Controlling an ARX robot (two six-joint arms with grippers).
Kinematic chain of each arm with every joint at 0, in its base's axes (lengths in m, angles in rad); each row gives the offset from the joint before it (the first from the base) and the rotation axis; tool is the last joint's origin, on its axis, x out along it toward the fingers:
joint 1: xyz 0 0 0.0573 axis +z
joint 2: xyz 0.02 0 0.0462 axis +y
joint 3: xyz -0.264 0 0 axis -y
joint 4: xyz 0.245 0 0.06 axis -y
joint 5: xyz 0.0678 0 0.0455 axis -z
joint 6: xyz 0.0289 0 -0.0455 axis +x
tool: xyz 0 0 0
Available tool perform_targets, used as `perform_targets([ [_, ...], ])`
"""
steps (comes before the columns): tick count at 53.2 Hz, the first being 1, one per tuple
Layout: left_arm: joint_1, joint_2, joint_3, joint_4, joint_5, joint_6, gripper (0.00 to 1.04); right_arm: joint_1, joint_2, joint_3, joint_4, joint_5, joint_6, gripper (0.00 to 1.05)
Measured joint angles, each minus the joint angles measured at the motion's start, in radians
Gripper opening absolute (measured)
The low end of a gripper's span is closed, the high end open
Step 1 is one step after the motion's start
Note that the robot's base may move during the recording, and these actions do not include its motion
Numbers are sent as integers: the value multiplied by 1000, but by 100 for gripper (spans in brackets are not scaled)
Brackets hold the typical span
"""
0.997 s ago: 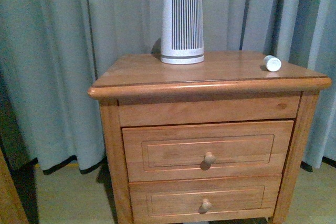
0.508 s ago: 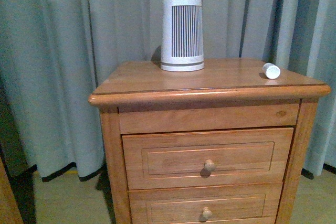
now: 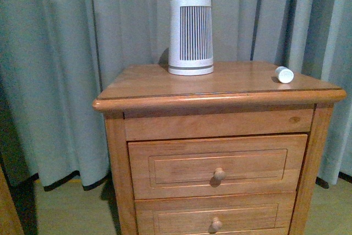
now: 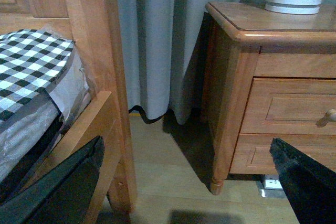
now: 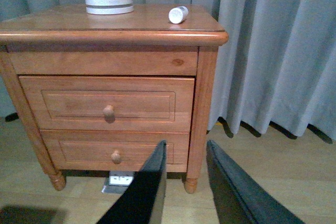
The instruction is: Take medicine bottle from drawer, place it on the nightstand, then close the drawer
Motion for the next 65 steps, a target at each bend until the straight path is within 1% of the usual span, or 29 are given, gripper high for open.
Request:
perform_targets([
  [14, 0, 0, 0, 0, 0, 0, 98, 0, 0, 0, 0, 0, 0, 74],
  [15, 0, 0, 0, 0, 0, 0, 98, 0, 0, 0, 0, 0, 0, 76],
  [20, 0, 0, 0, 0, 0, 0, 98, 0, 0, 0, 0, 0, 0, 92],
  [21, 0, 0, 0, 0, 0, 0, 98, 0, 0, 0, 0, 0, 0, 97],
  [22, 0, 0, 0, 0, 0, 0, 98, 0, 0, 0, 0, 0, 1, 99],
  [25, 0, 0, 0, 0, 0, 0, 98, 0, 0, 0, 0, 0, 0, 97],
  [65, 0, 0, 0, 0, 0, 0, 98, 0, 0, 0, 0, 0, 0, 98],
])
